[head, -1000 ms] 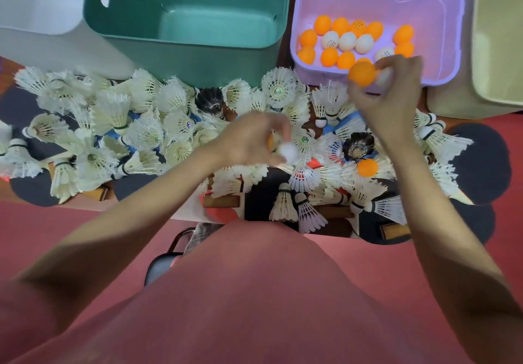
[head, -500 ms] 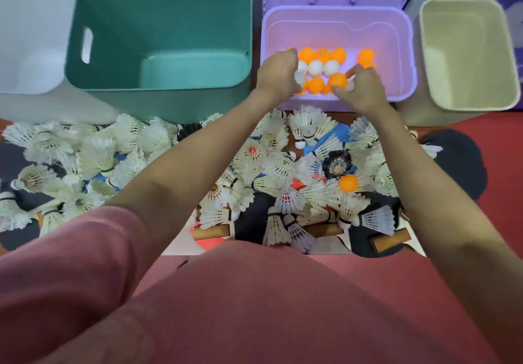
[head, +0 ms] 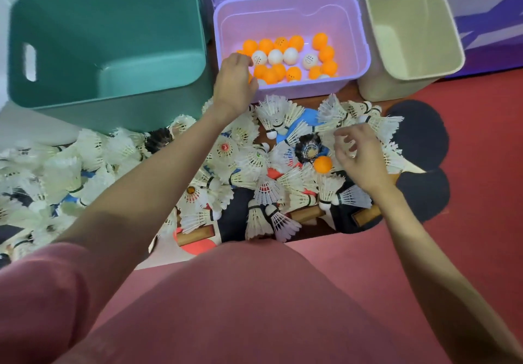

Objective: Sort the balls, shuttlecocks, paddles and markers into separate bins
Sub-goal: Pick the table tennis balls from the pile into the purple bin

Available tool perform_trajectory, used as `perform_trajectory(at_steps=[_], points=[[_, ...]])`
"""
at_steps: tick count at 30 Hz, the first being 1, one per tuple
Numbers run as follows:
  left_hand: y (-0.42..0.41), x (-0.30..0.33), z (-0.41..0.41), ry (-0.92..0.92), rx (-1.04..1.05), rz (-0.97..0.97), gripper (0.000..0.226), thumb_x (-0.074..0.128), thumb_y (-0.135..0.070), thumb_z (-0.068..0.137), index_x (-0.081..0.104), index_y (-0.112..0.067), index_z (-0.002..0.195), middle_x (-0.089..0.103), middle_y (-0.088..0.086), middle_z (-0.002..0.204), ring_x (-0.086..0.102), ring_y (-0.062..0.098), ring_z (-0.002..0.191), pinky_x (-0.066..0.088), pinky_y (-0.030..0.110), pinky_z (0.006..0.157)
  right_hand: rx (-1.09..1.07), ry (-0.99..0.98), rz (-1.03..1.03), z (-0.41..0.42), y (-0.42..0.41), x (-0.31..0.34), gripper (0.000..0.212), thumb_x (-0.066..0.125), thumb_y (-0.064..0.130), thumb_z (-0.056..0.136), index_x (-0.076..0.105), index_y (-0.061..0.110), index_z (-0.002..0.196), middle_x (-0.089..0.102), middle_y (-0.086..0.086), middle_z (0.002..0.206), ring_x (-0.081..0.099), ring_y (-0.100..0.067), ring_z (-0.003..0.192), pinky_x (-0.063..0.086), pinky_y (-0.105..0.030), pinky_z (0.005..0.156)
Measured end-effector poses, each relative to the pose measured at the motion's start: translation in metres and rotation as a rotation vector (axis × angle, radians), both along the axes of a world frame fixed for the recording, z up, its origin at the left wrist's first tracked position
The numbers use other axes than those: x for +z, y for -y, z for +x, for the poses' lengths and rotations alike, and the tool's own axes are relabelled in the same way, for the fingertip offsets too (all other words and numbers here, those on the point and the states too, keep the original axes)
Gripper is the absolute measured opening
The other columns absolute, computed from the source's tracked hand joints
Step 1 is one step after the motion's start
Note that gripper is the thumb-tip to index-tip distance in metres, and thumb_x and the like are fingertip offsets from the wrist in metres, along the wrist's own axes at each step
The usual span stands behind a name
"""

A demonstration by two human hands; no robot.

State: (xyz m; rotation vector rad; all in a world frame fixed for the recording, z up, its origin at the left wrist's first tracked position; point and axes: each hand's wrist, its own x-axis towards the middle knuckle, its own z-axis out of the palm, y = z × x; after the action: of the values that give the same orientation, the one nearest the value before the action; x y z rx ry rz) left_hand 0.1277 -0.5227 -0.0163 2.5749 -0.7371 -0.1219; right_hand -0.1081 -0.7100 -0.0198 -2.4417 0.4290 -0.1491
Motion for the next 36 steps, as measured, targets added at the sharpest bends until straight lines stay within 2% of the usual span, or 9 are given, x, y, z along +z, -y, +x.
perform_trajectory(at_steps=[7,10,16,19,22,26,31,34,36], points=[[-0.007,-0.003,-0.061,0.060,-0.110,-0.132,0.034,0.055,-0.010,0.082,0.057,-0.004,0.116,0.053,0.013,0.124,0.047,0.030,0.117,0.038,0.038,0.100,0.013,-0.274,-0.254,-0.017,-0.010,-0.018,0.029,0.079,0.034,0.073,0.073,0.028,0.100,0.026,-0.023,0.143,0.020,-0.044,0.133,0.023,-0.055,0.109],[-0.009,-0.002,-0.080,0.050,-0.154,-0.157,0.036,0.056,-0.009,0.082,0.056,-0.003,0.117,0.054,0.014,0.123,0.047,0.030,0.116,0.037,0.036,0.098,0.024,-0.376,-0.281,-0.008,-0.011,-0.019,0.035,0.075,0.041,0.075,0.070,0.031,0.108,0.006,-0.024,0.154,-0.002,-0.044,0.142,0.005,-0.051,0.116],[-0.018,-0.001,-0.091,0.009,-0.143,-0.121,0.031,0.057,-0.011,0.085,0.058,-0.002,0.114,0.056,0.015,0.116,0.049,0.031,0.112,0.037,0.034,0.093,0.020,-0.510,-0.270,0.002,-0.022,-0.013,0.035,0.071,0.041,0.079,0.069,0.028,0.111,-0.010,-0.021,0.156,-0.015,-0.040,0.142,0.000,-0.049,0.116],[-0.021,0.001,-0.094,-0.014,-0.154,-0.099,0.031,0.056,-0.010,0.085,0.058,-0.003,0.115,0.056,0.015,0.116,0.049,0.031,0.111,0.038,0.036,0.093,0.017,-0.475,-0.220,-0.001,-0.022,-0.003,0.032,0.074,0.039,0.077,0.071,0.022,0.103,-0.004,-0.021,0.156,-0.010,-0.038,0.143,0.002,-0.047,0.116],[-0.026,0.001,-0.098,-0.035,-0.160,-0.106,0.030,0.057,-0.008,0.083,0.058,-0.004,0.113,0.057,0.014,0.115,0.050,0.030,0.110,0.038,0.034,0.092,-0.089,-0.283,-0.075,-0.007,-0.013,0.015,0.033,0.074,0.034,0.079,0.068,0.013,0.104,0.020,-0.019,0.151,0.013,-0.033,0.141,0.017,-0.041,0.114],[-0.033,-0.001,-0.101,-0.046,-0.176,-0.115,0.029,0.058,-0.007,0.082,0.059,-0.005,0.111,0.058,0.013,0.111,0.051,0.030,0.108,0.037,0.029,0.090,-0.282,0.066,0.108,0.002,0.006,0.040,0.034,0.066,0.025,0.087,0.056,0.006,0.113,0.056,-0.005,0.116,0.053,-0.018,0.103,0.046,-0.030,0.087],[-0.043,0.002,-0.106,-0.055,-0.200,-0.101,0.030,0.059,-0.007,0.083,0.059,-0.005,0.113,0.058,0.013,0.112,0.051,0.029,0.109,0.037,0.031,0.093,-0.314,0.072,0.247,0.053,0.030,0.037,0.034,0.066,0.020,0.086,0.054,0.003,0.113,0.062,-0.011,0.106,0.062,-0.024,0.089,0.050,-0.026,0.072],[-0.052,0.004,-0.108,-0.059,-0.184,-0.087,0.031,0.060,-0.007,0.084,0.059,-0.005,0.115,0.058,0.013,0.114,0.051,0.029,0.111,0.038,0.034,0.093,-0.248,0.131,0.242,0.093,0.035,0.039,0.037,0.066,0.018,0.085,0.053,0.001,0.115,0.059,-0.011,0.111,0.055,-0.015,0.092,0.042,-0.007,0.070],[-0.059,0.005,-0.109,-0.063,-0.161,-0.086,0.030,0.060,-0.007,0.084,0.059,-0.006,0.114,0.058,0.012,0.114,0.051,0.029,0.110,0.040,0.036,0.092,-0.230,0.160,0.229,0.119,0.033,0.040,0.036,0.066,0.017,0.085,0.054,0.001,0.115,0.058,-0.007,0.109,0.052,-0.009,0.093,0.039,-0.004,0.069]])
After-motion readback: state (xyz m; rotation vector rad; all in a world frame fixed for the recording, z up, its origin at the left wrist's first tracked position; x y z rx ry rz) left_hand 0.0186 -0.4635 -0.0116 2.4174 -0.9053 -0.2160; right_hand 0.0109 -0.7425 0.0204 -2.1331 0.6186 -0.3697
